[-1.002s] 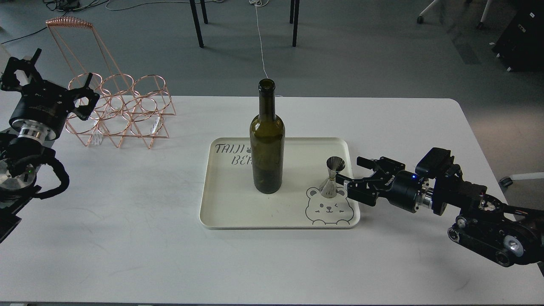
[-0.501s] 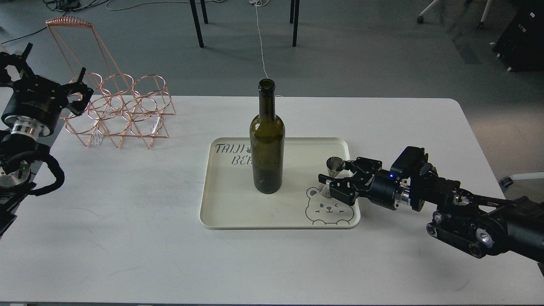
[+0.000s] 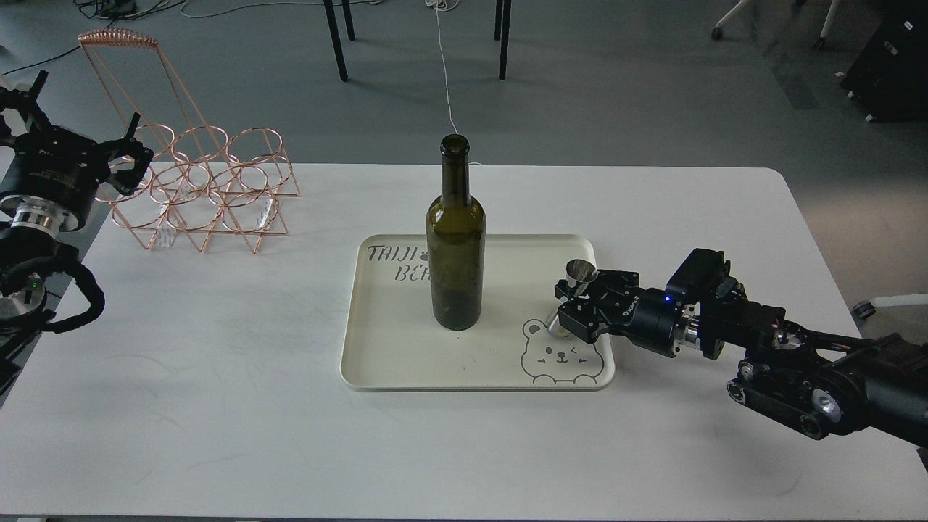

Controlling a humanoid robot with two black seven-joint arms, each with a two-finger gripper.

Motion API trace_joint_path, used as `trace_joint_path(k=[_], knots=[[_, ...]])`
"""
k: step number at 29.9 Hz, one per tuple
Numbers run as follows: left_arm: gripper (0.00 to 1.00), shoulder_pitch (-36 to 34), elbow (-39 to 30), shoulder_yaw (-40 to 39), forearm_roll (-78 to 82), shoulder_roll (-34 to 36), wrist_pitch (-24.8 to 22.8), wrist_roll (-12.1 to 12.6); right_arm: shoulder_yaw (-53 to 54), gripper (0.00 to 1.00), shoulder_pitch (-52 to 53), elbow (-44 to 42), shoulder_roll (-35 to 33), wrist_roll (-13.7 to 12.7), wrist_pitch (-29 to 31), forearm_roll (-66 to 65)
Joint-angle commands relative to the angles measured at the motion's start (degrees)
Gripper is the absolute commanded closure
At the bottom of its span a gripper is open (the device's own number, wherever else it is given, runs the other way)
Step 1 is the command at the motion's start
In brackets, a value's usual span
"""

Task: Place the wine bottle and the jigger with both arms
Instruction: 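Carry the jigger off the tray and set it on the table beside the tray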

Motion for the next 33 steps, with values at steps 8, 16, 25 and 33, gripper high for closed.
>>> trace_joint_path(k=[8, 16, 25, 33], knots=[[0.02, 0.0, 0.0, -0.9, 0.1, 0.1, 0.1, -0.1, 0.5, 0.93, 1.6, 0.3, -2.2, 0.0, -4.4, 0.1], [0.02, -0.4, -0.3, -1.0, 0.2, 0.3, 0.2, -0.1, 5.8, 0.93, 0.8, 0.4, -12.9, 0.0, -6.8, 1.3], [0.02, -0.7, -0.7, -1.0, 0.3, 0.1, 0.4, -0.1, 5.7, 0.93, -6.1, -0.2, -20.0, 0.0, -6.8, 8.2], [0.02, -0.9, -0.8, -0.9, 0.3, -0.1, 0.4, 0.0, 5.6, 0.89, -10.0, -2.8, -19.5, 0.0, -6.8, 10.7]])
